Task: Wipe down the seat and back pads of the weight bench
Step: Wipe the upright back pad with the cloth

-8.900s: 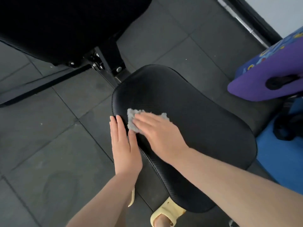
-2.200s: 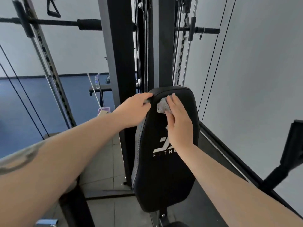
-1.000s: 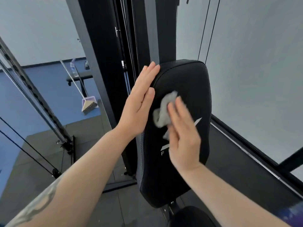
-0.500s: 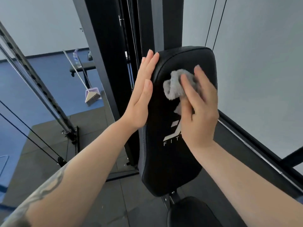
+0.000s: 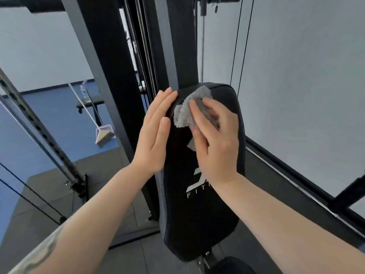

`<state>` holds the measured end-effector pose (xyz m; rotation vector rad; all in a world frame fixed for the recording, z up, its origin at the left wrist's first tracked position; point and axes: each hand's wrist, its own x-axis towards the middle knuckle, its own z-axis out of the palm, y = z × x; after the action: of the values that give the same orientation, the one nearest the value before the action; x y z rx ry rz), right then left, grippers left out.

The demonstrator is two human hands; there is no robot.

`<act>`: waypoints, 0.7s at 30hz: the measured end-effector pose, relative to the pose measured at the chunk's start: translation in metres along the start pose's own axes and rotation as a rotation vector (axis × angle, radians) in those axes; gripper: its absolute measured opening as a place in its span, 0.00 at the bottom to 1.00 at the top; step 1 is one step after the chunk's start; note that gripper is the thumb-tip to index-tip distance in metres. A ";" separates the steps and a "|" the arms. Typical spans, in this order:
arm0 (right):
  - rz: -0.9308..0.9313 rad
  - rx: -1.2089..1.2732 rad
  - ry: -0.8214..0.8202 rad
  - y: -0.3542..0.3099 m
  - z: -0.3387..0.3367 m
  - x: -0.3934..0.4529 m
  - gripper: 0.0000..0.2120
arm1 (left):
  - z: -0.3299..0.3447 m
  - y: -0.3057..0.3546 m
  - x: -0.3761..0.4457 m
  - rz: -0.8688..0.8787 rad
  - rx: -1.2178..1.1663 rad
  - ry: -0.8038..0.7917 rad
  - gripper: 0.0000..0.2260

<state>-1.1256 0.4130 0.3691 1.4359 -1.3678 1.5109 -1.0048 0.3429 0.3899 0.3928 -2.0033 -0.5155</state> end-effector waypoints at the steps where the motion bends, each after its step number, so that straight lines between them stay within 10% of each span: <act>1: -0.010 -0.033 -0.022 0.003 0.007 -0.003 0.18 | -0.002 0.001 0.007 0.022 0.036 -0.015 0.20; 21: 0.240 -0.043 0.021 0.048 -0.011 -0.038 0.16 | 0.001 0.016 0.049 0.416 0.386 -0.229 0.17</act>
<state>-1.1660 0.4193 0.3218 1.2611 -1.5965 1.6290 -1.0285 0.3332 0.4346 0.1408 -2.3304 0.0954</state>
